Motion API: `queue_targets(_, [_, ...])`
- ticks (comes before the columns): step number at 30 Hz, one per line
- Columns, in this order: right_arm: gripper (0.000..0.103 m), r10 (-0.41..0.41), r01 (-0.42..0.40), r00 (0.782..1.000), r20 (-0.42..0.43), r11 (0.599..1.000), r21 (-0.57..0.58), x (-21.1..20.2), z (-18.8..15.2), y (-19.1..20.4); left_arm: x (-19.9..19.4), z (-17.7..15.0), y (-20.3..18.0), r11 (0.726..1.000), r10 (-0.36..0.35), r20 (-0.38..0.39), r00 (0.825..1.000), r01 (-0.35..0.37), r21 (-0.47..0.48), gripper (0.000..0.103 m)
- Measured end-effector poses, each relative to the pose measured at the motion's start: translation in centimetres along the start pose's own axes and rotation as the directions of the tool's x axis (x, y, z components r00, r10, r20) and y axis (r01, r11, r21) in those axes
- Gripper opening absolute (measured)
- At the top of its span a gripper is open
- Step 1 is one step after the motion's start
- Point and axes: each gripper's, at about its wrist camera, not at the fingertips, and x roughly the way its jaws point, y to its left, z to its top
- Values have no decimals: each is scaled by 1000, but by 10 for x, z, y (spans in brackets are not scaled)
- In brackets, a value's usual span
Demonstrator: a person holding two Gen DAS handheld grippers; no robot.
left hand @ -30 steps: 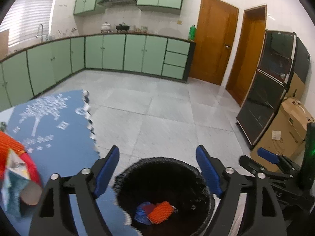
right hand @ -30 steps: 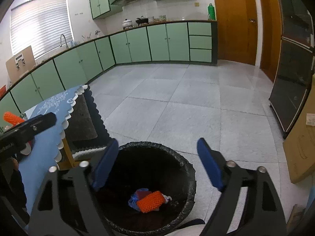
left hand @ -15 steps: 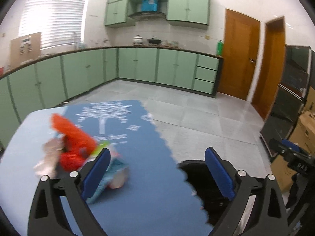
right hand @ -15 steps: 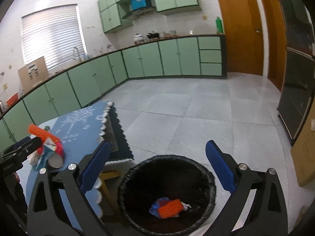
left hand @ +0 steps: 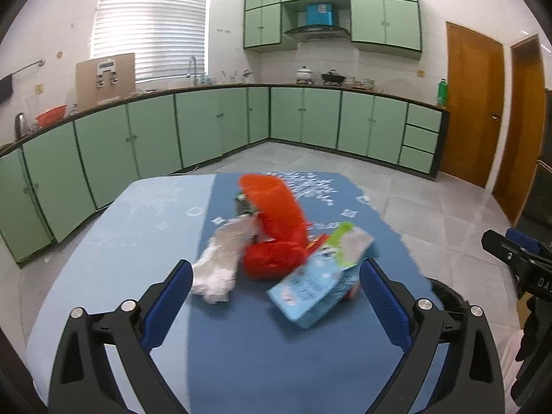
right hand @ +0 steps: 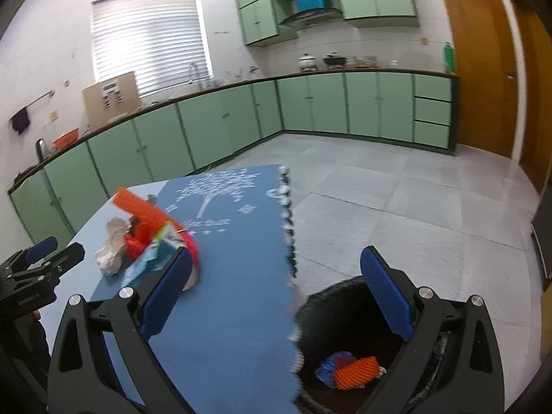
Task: Collect trash
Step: 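Move both tools back toward the remaining trash on the table, then grasp the milk carton with the right tool while the left tool grasps the white tissue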
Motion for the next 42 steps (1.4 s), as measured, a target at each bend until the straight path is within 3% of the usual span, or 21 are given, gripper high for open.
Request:
queue_targets(14, [91,102,-106,991,-84,993,-48,60,-2,65,21,-11,36,996,83,-27,996,-84,-27,95])
queue_targets(29, [83,133,-148,974,-181,986,-74,108,-3,91,48,-15,61,993,102,-70,992,-106,-55,95])
queue_targets(35, [70,165,-181,961,-223,982,-55,118,-6,92,58,-16,67,993,97,-84,992,-102,-56,95])
queue_targets(38, [57,197,-215,953,-231,975,-51,118,-7,97,61,-17,68,993,92,-90,992,-98,-60,95])
queue_targets(42, [56,210,-226,951,-228,973,-50,114,-7,98,68,-17,69,994,84,-102,991,-91,-64,95])
